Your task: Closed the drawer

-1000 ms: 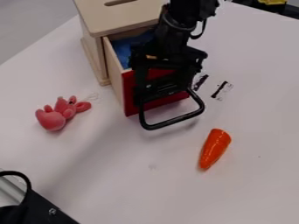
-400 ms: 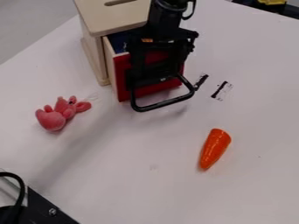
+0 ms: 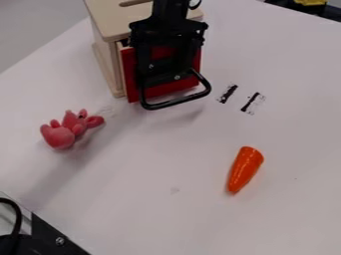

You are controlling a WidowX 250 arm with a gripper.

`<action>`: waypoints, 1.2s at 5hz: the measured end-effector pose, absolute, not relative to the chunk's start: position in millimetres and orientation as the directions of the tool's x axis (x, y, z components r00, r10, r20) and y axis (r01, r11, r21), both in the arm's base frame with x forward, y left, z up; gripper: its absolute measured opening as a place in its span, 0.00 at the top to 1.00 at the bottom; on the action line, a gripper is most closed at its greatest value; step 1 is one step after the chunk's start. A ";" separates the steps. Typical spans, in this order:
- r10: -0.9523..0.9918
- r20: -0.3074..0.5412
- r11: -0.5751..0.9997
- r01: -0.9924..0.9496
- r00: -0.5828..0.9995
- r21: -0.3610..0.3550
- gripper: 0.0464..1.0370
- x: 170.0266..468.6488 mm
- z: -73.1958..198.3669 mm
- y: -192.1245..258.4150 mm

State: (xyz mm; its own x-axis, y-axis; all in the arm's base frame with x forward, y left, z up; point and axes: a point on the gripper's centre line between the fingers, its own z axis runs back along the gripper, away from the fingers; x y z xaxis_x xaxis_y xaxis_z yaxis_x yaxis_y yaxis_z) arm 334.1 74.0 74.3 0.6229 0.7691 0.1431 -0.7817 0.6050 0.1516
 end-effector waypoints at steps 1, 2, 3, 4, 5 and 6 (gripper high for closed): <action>0.773 0.155 0.597 -0.787 0.616 0.155 0.04 341.7 75.1 83.0; 0.776 0.166 0.590 -0.793 0.608 0.150 0.04 345.0 77.3 94.0; 0.783 0.175 0.581 -0.802 0.597 0.136 0.04 348.0 81.5 100.1; 0.788 0.172 0.576 -0.807 0.591 0.131 0.04 349.3 80.3 101.1; 0.789 0.169 0.577 -0.807 0.591 0.129 0.04 349.4 80.2 100.5; 0.785 0.165 0.587 -0.802 0.597 0.108 0.04 349.3 85.2 97.6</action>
